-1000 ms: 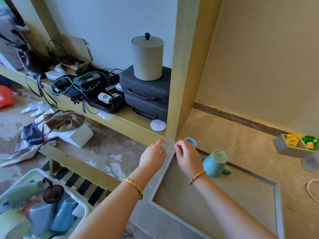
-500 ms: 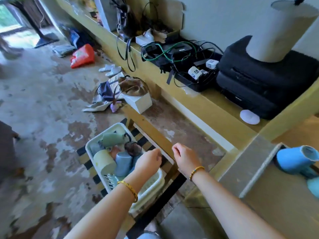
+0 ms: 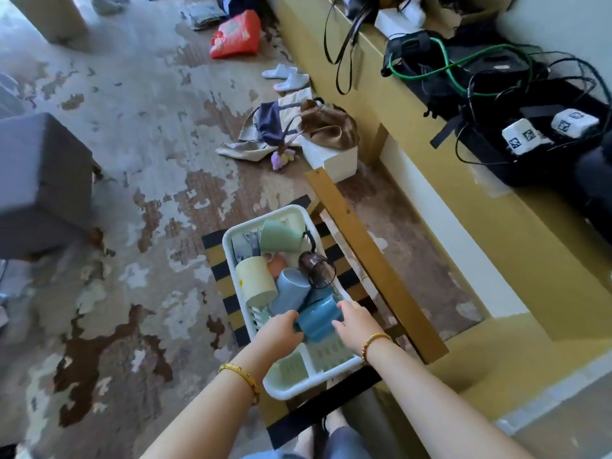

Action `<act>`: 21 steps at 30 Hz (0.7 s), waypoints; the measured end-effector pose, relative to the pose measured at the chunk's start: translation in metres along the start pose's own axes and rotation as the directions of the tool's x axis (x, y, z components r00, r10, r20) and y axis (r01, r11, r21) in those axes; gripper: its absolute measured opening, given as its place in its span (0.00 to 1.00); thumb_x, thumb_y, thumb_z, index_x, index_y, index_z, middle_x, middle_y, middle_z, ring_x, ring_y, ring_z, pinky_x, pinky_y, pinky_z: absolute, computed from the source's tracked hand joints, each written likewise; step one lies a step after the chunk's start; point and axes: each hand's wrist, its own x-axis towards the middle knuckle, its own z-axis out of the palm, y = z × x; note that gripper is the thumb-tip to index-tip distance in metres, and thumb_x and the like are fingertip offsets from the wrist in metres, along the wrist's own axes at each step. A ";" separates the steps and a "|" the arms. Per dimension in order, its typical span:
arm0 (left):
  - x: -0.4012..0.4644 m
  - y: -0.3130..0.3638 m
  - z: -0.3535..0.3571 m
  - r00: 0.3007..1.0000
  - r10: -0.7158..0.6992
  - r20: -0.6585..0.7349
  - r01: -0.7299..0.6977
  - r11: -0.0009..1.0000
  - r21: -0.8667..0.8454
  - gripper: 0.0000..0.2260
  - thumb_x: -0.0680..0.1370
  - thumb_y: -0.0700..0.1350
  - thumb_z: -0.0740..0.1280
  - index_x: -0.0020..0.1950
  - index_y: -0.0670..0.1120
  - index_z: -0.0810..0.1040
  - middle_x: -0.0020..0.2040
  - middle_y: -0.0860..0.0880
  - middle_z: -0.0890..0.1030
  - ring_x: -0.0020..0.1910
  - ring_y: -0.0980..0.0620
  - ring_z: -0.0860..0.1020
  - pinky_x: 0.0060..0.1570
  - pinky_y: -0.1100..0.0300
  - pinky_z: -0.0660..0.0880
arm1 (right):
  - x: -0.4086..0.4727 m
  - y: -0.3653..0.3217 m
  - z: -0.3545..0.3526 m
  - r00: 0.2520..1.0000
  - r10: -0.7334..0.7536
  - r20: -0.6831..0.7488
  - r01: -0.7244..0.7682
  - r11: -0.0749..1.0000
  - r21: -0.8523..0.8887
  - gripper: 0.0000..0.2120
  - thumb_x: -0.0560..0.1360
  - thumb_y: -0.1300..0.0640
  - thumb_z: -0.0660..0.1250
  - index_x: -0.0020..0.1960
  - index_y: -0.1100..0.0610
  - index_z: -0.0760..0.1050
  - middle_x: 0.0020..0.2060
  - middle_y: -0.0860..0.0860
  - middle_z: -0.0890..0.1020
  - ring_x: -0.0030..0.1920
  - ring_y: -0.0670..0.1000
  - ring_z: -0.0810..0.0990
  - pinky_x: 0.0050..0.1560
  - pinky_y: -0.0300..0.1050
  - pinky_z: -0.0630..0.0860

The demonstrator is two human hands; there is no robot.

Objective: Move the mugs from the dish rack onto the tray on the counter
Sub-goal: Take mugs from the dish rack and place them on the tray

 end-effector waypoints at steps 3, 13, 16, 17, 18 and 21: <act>0.016 -0.008 0.007 0.999 -0.021 0.045 0.022 1.000 -0.021 0.19 0.76 0.46 0.61 0.67 0.47 0.67 0.62 0.45 0.76 0.58 0.46 0.75 0.49 0.59 0.71 | 0.026 0.008 0.010 0.998 0.000 0.069 0.010 0.990 -0.143 0.23 0.78 0.53 0.60 0.71 0.56 0.60 0.68 0.54 0.66 0.67 0.54 0.65 0.64 0.51 0.70; 0.068 -0.015 0.046 0.982 -0.123 0.140 0.142 0.981 -0.130 0.27 0.76 0.45 0.63 0.73 0.45 0.58 0.65 0.43 0.72 0.62 0.44 0.73 0.56 0.56 0.71 | 0.100 0.031 0.027 0.963 -0.189 0.191 0.268 0.711 -0.650 0.33 0.75 0.52 0.64 0.74 0.58 0.52 0.70 0.58 0.64 0.72 0.58 0.59 0.72 0.55 0.54; 0.079 -0.017 0.054 0.966 -0.191 0.171 0.232 0.937 -0.263 0.27 0.75 0.45 0.64 0.72 0.45 0.59 0.64 0.44 0.74 0.58 0.45 0.75 0.50 0.59 0.72 | 0.113 0.036 0.026 0.953 -0.183 0.242 0.302 0.637 -0.709 0.36 0.73 0.49 0.66 0.73 0.57 0.54 0.69 0.56 0.66 0.72 0.58 0.58 0.72 0.59 0.49; 0.082 -0.017 0.056 0.959 -0.218 0.180 0.269 0.903 -0.335 0.26 0.75 0.44 0.64 0.71 0.46 0.60 0.63 0.44 0.75 0.57 0.46 0.76 0.48 0.60 0.72 | 0.117 0.036 0.027 0.951 -0.181 0.252 0.309 0.621 -0.721 0.36 0.72 0.49 0.67 0.73 0.57 0.54 0.69 0.56 0.66 0.73 0.59 0.56 0.72 0.62 0.43; 0.085 -0.018 0.058 0.953 -0.241 0.186 0.298 0.862 -0.410 0.25 0.75 0.43 0.64 0.70 0.46 0.61 0.62 0.44 0.76 0.56 0.46 0.76 0.49 0.59 0.73 | 0.120 0.037 0.027 0.951 -0.176 0.255 0.309 0.611 -0.729 0.36 0.71 0.48 0.68 0.73 0.57 0.55 0.69 0.55 0.66 0.74 0.59 0.54 0.72 0.64 0.38; 0.093 -0.019 0.064 0.938 -0.284 0.198 0.346 0.736 -0.582 0.22 0.75 0.40 0.63 0.69 0.44 0.65 0.61 0.42 0.77 0.58 0.45 0.76 0.56 0.56 0.74 | 0.125 0.038 0.029 0.959 -0.166 0.230 0.282 0.624 -0.729 0.34 0.70 0.49 0.69 0.71 0.55 0.59 0.69 0.55 0.66 0.75 0.59 0.52 0.67 0.67 0.29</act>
